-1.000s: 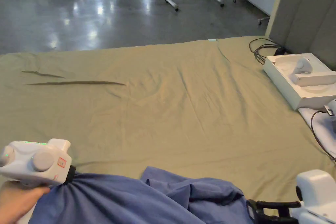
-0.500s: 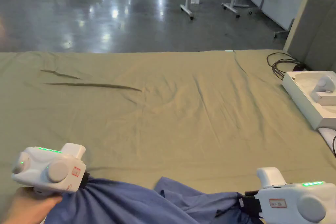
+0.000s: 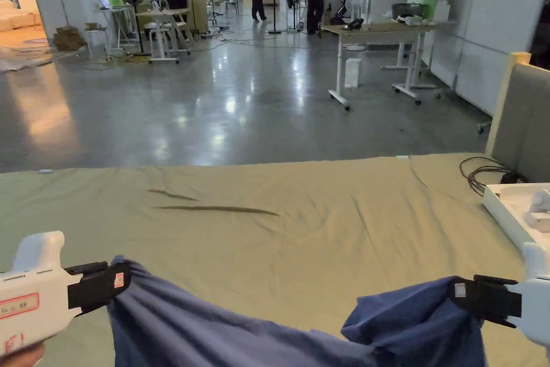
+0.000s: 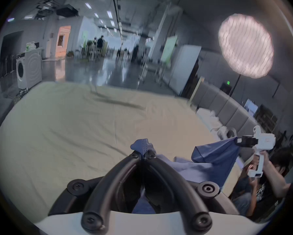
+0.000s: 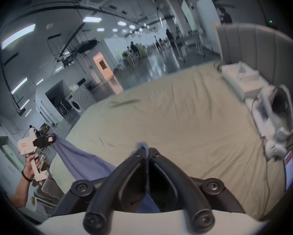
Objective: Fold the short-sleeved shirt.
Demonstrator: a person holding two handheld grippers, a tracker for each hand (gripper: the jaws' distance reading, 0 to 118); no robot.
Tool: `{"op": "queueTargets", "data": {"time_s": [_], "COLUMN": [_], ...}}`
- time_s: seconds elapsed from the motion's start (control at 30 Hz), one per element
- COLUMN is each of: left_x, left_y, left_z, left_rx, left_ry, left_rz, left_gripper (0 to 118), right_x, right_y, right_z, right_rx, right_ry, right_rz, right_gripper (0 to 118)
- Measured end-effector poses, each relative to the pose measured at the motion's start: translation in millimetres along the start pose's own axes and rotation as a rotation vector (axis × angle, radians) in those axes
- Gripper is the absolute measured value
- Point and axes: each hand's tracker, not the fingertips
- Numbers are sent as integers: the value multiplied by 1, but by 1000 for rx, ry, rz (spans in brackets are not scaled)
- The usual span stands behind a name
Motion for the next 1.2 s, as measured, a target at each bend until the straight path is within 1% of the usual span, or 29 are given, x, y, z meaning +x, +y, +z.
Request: {"op": "queueTargets", "data": {"time_s": [0.07,0.1,0.13,0.17,0.23,0.33,0.4,0.5,0.6,0.73,0.9,1.1,1.2], "left_x": [8,14,21,25,31,40,43,49,51,55,55,38,31], "left_y": [17,27,38,45,60,81,97,116,130,141,153,161,164], "left_z": [47,68,87,106,134,174,195,224,244,255,252,228,211], "left_rx": [77,101,101,142,182,277,318,357,396,438,462,470,478], "left_ry": [-20,-26,-15,21,49,45,72,91,107,141,153,154,159], "left_rz": [12,-9,-35,-61,-82,-77,-71,-83,-65,-81,-91,-64,-57], "left_gripper": [3,3,3,3,3,3,3,3,3,3,3,3,3], "right_x": [-17,-28,-36,-46,-63,-87,-103,-124,-139,-153,-174,-173,-169], "right_y": [20,31,43,57,79,113,132,159,179,202,219,231,236], "right_z": [26,41,54,64,80,105,122,142,156,164,167,153,141], "right_rx": [61,100,143,167,204,275,304,355,401,433,471,460,459], "right_ry": [3,7,0,-19,-40,-69,-74,-102,-145,-155,-192,-212,-215], "right_rz": [12,21,37,51,90,143,141,167,229,249,289,321,319], "right_gripper": [1,1,1,1,1,1,1,1,1,1,1,1,1]}}
